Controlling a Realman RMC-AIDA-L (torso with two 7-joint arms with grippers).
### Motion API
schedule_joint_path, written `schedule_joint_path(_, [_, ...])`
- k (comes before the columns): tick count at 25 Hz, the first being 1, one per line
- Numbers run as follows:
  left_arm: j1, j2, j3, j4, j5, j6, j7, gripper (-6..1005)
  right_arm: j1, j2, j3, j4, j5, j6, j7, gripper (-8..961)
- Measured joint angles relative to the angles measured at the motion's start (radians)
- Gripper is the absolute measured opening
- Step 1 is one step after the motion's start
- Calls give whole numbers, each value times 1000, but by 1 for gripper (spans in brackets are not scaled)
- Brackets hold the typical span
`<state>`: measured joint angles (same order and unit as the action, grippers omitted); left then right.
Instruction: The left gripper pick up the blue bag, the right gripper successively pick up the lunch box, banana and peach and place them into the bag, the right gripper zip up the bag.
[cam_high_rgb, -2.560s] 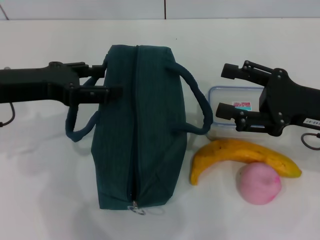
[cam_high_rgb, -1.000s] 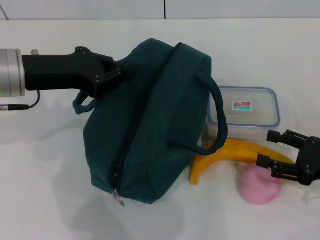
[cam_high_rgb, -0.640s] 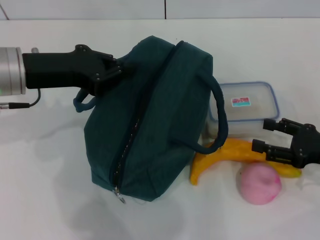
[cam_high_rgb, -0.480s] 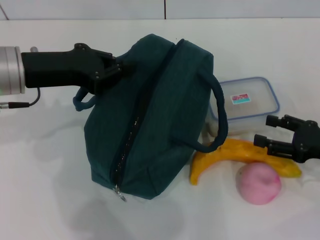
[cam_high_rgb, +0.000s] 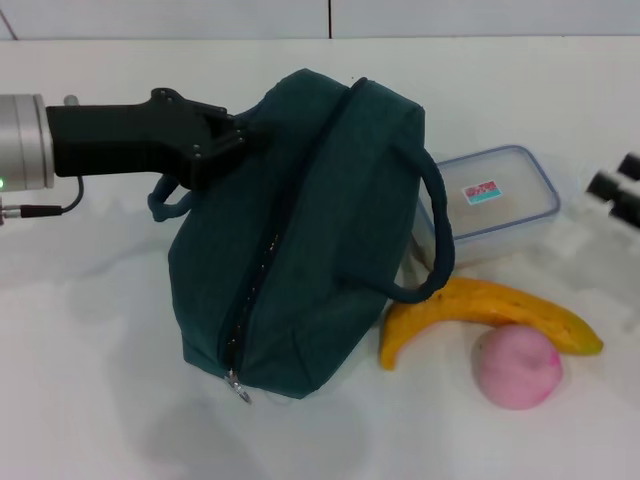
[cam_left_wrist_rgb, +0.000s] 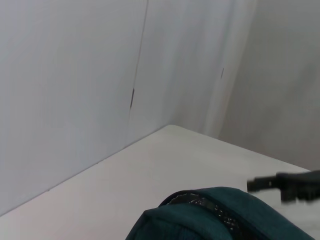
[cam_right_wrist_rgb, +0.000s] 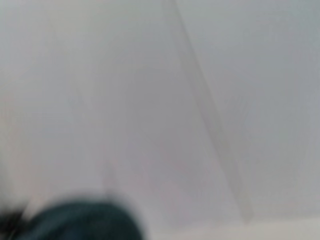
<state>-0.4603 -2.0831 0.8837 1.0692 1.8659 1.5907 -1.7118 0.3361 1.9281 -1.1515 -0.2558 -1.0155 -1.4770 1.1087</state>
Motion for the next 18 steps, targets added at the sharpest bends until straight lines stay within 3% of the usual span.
schedule_joint_path(1, [-1,0,1,0,0,0,0,43,-9,18,55,9,3,-4,3,809])
schedule_joint_path(2, [-2,0,1,0,0,0,0,43,-9,18,55,9,3,-4,3,808])
schedule_joint_path(4, [-9,0,3,0,0,0,0,43,-21,74,229,78,17,-8,14,806])
schedule_joint_path(9, [-15,1,6,6,0,0,0,42,18,80,303,210,66,3,80,802])
schedule_joint_path(18, [-29,2,18,7,0,1,33,42,101,93,276,274,74,133,334,795])
